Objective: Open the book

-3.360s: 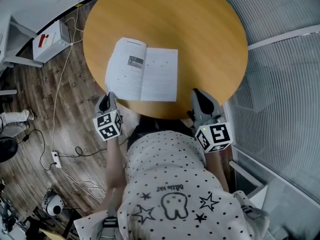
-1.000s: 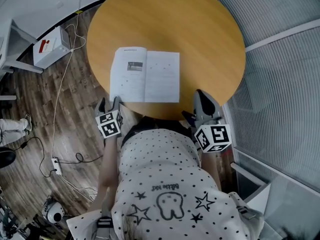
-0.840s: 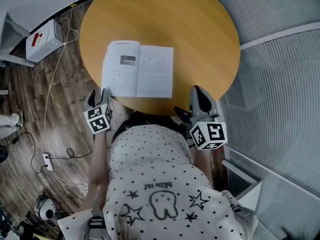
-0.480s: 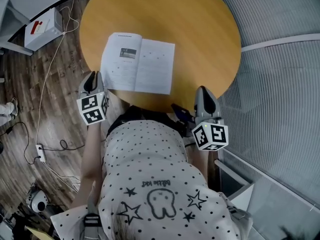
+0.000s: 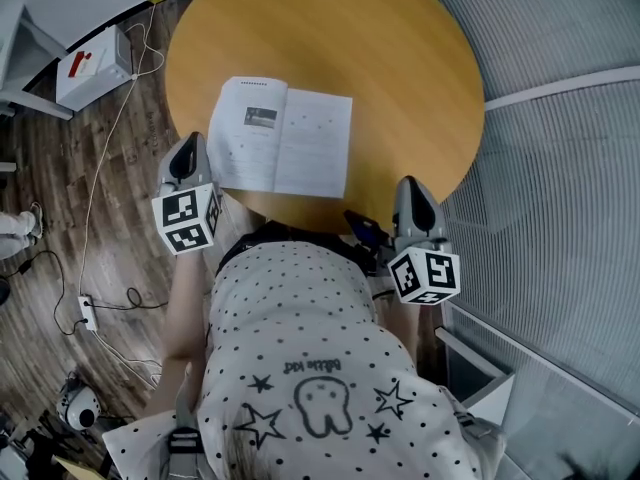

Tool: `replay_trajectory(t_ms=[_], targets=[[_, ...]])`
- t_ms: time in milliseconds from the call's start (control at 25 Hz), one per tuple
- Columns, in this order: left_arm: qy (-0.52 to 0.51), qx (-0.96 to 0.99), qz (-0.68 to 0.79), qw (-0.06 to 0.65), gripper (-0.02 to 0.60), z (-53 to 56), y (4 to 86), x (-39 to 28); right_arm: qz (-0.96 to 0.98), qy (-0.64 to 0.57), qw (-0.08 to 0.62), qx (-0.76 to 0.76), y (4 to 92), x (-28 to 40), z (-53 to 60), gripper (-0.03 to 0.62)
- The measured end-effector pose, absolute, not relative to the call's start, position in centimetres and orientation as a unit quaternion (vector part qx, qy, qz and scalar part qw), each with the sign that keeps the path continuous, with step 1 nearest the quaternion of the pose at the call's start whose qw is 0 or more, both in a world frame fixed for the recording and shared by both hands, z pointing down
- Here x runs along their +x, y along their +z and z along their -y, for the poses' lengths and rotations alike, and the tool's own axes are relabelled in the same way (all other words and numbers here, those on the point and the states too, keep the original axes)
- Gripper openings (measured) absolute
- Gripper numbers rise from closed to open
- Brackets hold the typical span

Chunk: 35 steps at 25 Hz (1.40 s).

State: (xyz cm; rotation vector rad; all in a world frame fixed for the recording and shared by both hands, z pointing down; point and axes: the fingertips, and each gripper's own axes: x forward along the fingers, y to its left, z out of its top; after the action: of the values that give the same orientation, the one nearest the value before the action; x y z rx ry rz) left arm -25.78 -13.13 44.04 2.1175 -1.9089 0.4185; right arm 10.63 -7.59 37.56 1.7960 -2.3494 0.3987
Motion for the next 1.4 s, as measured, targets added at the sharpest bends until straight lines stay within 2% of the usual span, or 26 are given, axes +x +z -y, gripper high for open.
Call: replay_trajectory(t_ms=[520, 760, 1400], targets=[[0.095, 0.782, 0.616, 0.02, 0.009, 13.5, 34.1, -21.2, 0.79, 0.129, 0.071, 0.595, 37.0, 10.4, 8.6, 0.004], [0.089, 0.815, 0.573, 0.014, 0.01, 11.9, 31.9, -17.8, 0.795, 0.124, 0.069, 0.589, 36.0, 10.1, 8.7, 0.005], [0.066, 0.832, 0.55, 0.027, 0.011, 9.2, 29.3, -14.6, 0.817, 0.112, 0.04, 0.564, 33.9, 10.1, 9.0, 0.005]])
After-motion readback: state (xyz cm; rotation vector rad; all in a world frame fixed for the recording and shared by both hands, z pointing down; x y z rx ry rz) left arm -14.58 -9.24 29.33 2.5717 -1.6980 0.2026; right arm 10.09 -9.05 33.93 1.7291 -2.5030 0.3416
